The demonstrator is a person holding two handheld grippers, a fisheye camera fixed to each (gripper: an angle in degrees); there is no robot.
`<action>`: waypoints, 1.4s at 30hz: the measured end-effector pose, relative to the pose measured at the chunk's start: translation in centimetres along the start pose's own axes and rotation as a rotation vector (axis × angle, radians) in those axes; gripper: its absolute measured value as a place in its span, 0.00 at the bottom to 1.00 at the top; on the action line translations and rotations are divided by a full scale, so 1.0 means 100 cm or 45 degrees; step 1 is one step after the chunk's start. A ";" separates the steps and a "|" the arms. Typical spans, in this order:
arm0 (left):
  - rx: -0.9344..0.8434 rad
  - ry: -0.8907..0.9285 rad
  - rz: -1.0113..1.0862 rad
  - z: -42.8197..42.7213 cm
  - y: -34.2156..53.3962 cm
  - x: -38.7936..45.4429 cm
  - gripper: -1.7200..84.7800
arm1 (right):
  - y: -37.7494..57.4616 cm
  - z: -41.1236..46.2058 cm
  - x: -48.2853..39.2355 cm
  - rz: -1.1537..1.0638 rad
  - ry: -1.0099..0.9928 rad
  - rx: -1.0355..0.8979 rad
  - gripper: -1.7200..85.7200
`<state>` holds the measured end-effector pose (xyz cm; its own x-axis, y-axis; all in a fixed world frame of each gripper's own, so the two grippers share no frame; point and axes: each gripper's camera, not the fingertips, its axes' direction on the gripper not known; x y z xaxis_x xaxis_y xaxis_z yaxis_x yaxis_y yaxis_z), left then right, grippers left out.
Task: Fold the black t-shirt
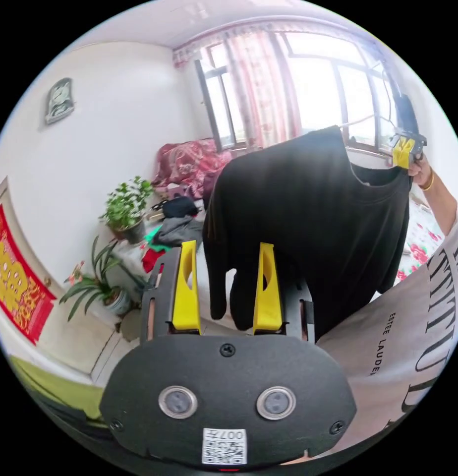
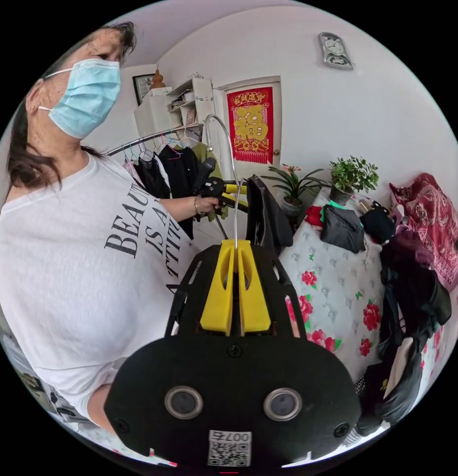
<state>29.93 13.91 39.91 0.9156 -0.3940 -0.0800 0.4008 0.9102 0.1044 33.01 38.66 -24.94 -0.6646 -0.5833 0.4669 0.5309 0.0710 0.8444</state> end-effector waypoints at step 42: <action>-0.671 0.779 -0.258 0.248 -0.207 -0.167 0.01 | 0.600 -0.204 -0.011 2.639 1.407 1.317 0.10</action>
<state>7.13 -1.55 63.67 0.5875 -0.5561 -0.5879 0.3492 0.8296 -0.4357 76.33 27.01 19.84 0.5701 0.6640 0.4838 -0.6362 0.7294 -0.2513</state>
